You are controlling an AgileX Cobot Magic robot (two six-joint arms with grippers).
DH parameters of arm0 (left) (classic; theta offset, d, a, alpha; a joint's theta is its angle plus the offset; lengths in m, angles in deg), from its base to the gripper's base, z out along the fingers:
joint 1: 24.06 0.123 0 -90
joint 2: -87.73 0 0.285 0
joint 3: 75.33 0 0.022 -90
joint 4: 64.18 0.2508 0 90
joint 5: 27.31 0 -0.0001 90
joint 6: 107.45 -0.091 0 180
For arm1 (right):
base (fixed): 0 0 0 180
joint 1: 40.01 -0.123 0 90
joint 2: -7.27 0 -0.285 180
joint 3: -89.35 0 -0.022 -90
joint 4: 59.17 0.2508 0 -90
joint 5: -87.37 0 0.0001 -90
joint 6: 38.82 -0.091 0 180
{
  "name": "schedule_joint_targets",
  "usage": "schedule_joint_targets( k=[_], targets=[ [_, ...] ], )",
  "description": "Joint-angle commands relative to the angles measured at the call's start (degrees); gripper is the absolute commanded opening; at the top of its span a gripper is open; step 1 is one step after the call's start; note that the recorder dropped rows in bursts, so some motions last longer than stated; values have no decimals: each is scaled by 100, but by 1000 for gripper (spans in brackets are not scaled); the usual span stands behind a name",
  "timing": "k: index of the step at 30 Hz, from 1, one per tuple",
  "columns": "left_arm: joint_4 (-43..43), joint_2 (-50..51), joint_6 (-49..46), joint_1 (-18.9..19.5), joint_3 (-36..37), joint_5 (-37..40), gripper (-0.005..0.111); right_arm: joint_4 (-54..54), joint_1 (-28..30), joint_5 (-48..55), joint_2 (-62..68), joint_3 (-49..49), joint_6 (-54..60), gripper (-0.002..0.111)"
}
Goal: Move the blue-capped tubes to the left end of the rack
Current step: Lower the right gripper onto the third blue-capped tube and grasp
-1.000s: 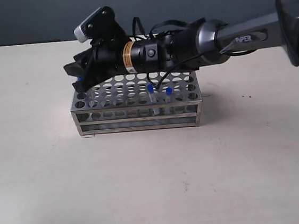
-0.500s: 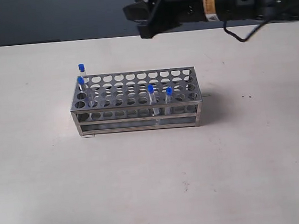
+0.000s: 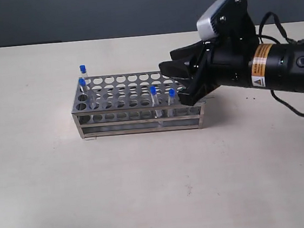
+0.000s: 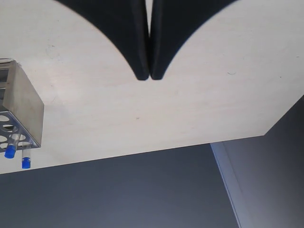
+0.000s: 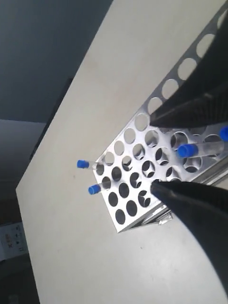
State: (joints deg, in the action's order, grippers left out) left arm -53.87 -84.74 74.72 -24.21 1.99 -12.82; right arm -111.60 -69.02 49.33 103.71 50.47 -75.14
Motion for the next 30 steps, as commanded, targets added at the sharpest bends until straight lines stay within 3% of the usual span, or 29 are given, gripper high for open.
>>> schedule_joint_targets(
  k=[1,10,30],
  targets=[
    [-14,26,20,-39,-11,-77,0,453,29,-299,456,-107,380,37],
    [-14,26,20,-39,-11,-77,0,1480,29,-564,1124,-107,1251,37],
    [-14,26,20,-39,-11,-77,0,1705,29,-1178,1837,-87,1252,37]
  ],
)
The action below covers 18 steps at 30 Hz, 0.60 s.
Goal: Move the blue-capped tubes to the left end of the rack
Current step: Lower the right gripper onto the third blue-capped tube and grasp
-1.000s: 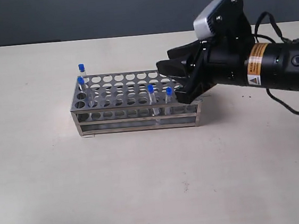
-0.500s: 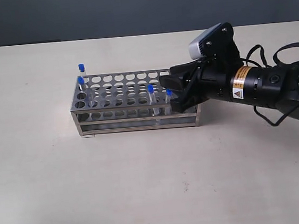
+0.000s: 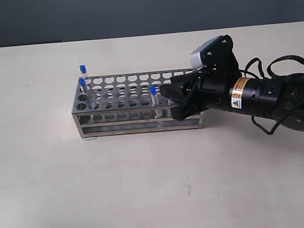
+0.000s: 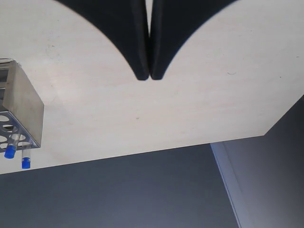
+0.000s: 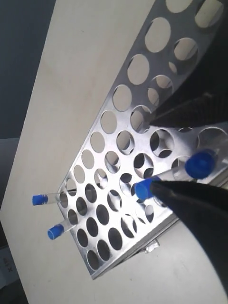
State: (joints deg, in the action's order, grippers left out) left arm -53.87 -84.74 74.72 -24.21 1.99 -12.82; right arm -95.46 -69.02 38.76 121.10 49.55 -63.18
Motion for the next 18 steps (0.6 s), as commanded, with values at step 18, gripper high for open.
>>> schedule_joint_targets(
  k=[18],
  targets=[
    [-14,26,20,-39,-11,-77,0,306,29,-261,424,6,56,6]
  ],
)
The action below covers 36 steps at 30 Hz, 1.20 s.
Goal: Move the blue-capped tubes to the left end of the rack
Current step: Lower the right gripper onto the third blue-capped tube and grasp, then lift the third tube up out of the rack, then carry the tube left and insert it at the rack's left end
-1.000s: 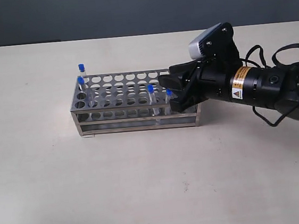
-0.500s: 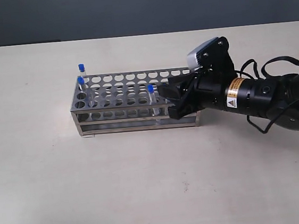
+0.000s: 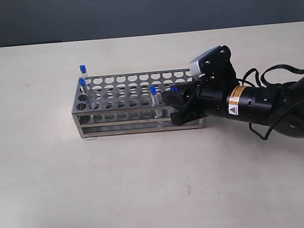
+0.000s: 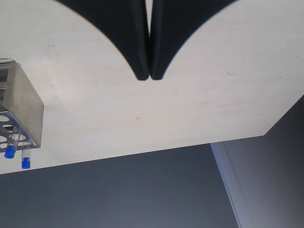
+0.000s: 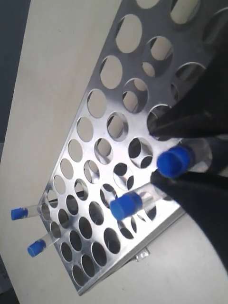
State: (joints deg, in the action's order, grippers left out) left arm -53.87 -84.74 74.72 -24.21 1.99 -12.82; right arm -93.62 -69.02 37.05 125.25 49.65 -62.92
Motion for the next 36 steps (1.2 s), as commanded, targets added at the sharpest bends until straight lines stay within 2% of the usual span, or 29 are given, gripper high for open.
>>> schedule_joint_targets(
  k=[1,9,14,18,23,29,36],
  targets=[
    [-14,26,20,-39,-11,-77,0,123,29,-99,-3,-4,19,-1],
    [-14,26,20,-39,-11,-77,0,-74,29,141,-778,82,118,0],
    [-14,26,20,-39,-11,-77,0,-376,-33,1075,-1445,687,118,0],
    [-14,26,20,-39,-11,-77,0,-541,-331,1465,-1566,1354,-96,0],
    [-14,26,20,-39,-11,-77,0,-786,-990,1537,-1271,2193,-573,0],
    [-14,26,20,-39,-11,-77,0,-813,-1748,1579,-291,2964,-659,0],
    [-14,26,20,-39,-11,-77,0,-907,-1982,1868,323,3409,-765,0]
  ],
)
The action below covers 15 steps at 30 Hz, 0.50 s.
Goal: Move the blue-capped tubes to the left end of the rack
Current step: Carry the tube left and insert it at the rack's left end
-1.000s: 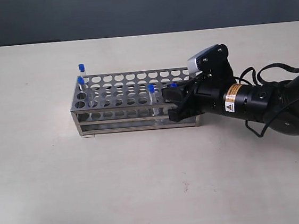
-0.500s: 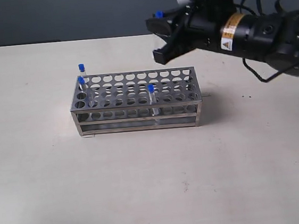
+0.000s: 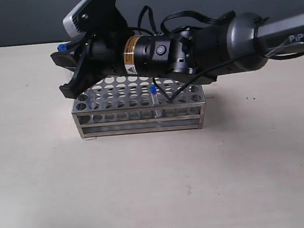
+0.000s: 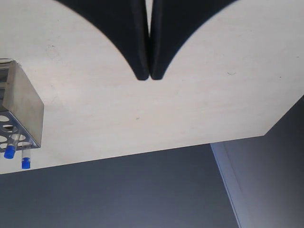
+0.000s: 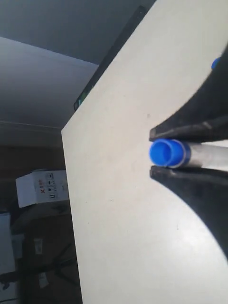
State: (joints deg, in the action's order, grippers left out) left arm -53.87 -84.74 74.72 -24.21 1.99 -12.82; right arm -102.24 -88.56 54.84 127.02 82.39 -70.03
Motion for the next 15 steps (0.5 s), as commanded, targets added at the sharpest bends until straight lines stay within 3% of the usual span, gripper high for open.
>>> schedule_joint_targets(
  k=[1,15],
  targets=[
    [-14,26,20,-39,-11,-77,0,-45,-27,137,180,153,-54,0],
    [-14,26,20,-39,-11,-77,0,-35,-16,376,260,219,-32,0]
  ],
)
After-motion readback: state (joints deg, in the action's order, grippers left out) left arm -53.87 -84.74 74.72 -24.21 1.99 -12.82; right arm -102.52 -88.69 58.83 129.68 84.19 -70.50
